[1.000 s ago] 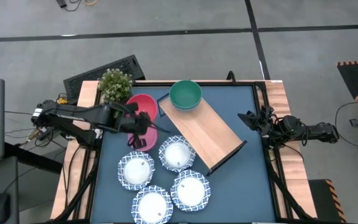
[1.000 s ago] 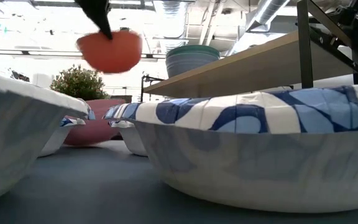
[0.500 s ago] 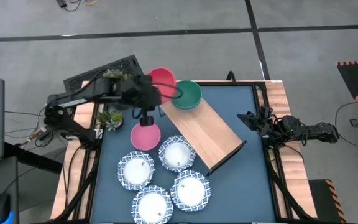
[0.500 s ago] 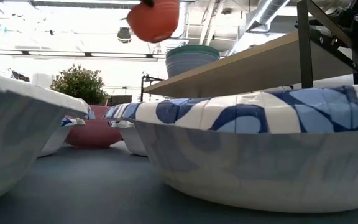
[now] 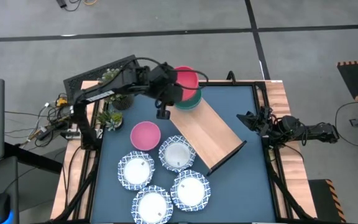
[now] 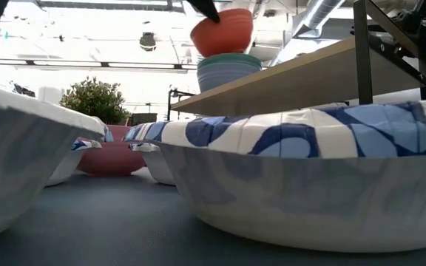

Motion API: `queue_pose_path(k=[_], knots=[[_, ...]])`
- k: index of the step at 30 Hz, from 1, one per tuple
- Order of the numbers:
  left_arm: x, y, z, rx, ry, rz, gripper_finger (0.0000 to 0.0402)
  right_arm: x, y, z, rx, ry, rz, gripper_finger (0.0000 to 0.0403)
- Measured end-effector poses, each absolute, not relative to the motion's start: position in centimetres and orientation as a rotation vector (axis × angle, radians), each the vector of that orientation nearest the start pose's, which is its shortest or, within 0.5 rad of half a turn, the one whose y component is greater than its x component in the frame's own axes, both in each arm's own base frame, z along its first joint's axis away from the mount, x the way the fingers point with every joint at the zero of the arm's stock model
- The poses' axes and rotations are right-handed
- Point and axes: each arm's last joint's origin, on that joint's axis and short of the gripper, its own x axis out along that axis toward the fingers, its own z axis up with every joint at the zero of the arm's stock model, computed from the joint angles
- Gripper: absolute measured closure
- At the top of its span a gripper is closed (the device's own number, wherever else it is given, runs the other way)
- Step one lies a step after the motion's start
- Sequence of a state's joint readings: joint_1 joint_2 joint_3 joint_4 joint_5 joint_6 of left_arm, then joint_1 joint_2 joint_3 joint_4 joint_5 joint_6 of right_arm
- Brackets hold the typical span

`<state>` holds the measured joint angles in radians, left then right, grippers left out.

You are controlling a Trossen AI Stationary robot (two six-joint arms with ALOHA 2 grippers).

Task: Place and stack plates onto a shelf
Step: Stack the red bowl on top of the green bowl on the shelf

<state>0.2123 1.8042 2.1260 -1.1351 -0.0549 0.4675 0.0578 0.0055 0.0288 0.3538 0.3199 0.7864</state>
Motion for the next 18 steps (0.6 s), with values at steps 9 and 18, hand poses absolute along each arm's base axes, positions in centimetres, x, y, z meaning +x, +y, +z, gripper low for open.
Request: queue_pose_path(k=[9,18], knots=[[36.6,8.0,40.6,0.387,0.919,0.003,0.0401,8.9,-0.4,20.5,0.843,-0.453,-0.101,0.0345],[36.5,8.2,40.6,0.394,0.914,-0.030,0.0401,8.9,-0.4,20.5,0.843,-0.453,-0.101,0.0345]])
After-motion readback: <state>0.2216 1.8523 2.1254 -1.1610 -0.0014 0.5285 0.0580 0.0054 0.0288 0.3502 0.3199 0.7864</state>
